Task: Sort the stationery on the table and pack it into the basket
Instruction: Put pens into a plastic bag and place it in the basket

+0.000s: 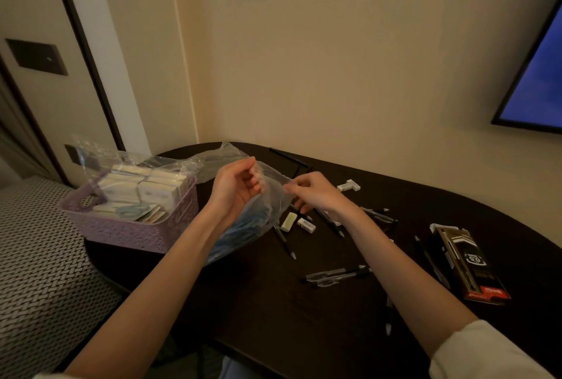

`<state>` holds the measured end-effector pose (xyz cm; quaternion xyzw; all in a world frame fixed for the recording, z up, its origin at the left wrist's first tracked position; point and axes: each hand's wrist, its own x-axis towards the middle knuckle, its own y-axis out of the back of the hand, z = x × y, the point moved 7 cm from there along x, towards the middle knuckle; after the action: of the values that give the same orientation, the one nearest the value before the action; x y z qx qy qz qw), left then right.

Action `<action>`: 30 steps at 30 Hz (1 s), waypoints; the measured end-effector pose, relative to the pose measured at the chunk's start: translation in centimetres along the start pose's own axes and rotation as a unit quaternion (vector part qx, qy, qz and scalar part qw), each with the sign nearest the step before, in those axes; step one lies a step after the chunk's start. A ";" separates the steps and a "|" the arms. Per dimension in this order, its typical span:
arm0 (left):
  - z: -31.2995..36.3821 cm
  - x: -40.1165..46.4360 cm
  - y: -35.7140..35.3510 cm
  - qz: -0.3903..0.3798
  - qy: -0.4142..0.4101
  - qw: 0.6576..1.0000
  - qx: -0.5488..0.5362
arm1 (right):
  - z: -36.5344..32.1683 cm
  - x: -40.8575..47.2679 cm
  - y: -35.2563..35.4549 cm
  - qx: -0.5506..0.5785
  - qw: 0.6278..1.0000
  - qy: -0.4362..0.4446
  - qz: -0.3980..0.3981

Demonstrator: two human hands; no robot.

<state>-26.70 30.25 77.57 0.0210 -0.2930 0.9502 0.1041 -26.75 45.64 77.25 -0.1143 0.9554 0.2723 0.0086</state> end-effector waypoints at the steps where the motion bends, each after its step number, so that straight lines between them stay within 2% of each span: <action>1: 0.6 -0.1 -0.2 -0.004 -0.008 1.000 0.003 | -0.7 0.1 0.1 0.023 1.000 0.016 0.003; 5: 4.2 -0.3 -0.6 0.021 -0.062 0.998 0.014 | -5.1 0.7 0.9 0.150 0.983 0.099 0.032; 7: 6.3 -0.4 -0.1 0.052 -0.083 0.995 0.020 | -6.9 1.3 0.6 0.227 0.968 0.111 -0.005; 9: 7.5 -0.5 0.5 0.070 -0.094 0.992 0.044 | -7.9 2.0 0.1 0.231 0.966 0.111 -0.033; 13: 6.4 -0.9 1.8 0.092 -0.057 0.986 0.124 | -6.4 3.4 0.0 0.181 0.982 0.053 -0.002; 16: 3.7 -1.0 2.1 0.059 -0.007 0.989 0.138 | -3.8 3.2 -0.8 0.180 0.982 -0.034 -0.044; 18: 1.6 -0.9 2.2 0.058 0.032 0.992 0.110 | -2.1 2.7 -1.8 0.271 0.957 -0.077 -0.064; 21: -1.0 -0.4 2.4 0.098 0.070 0.992 0.045 | 0.9 2.8 -3.4 0.383 0.912 -0.137 -0.054; 25: -4.4 0.8 3.7 0.150 0.119 0.976 -0.106 | 4.7 3.3 -5.8 0.556 0.792 -0.248 -0.045; 26: -5.3 1.1 4.2 0.164 0.132 0.968 -0.137 | 5.4 3.7 -6.0 0.566 0.782 -0.258 -0.036; 28: -6.7 1.5 5.0 0.179 0.151 0.958 -0.164 | 6.4 4.2 -5.6 0.525 0.812 -0.255 -0.017; 30: -7.5 1.8 5.1 0.174 0.167 0.953 -0.185 | 7.0 4.6 -4.8 0.437 0.866 -0.241 -0.023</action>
<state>-29.37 30.68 68.67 -0.2090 -0.4413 0.8726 -0.0132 -30.43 44.33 68.39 -0.0515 0.9419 -0.1539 0.2941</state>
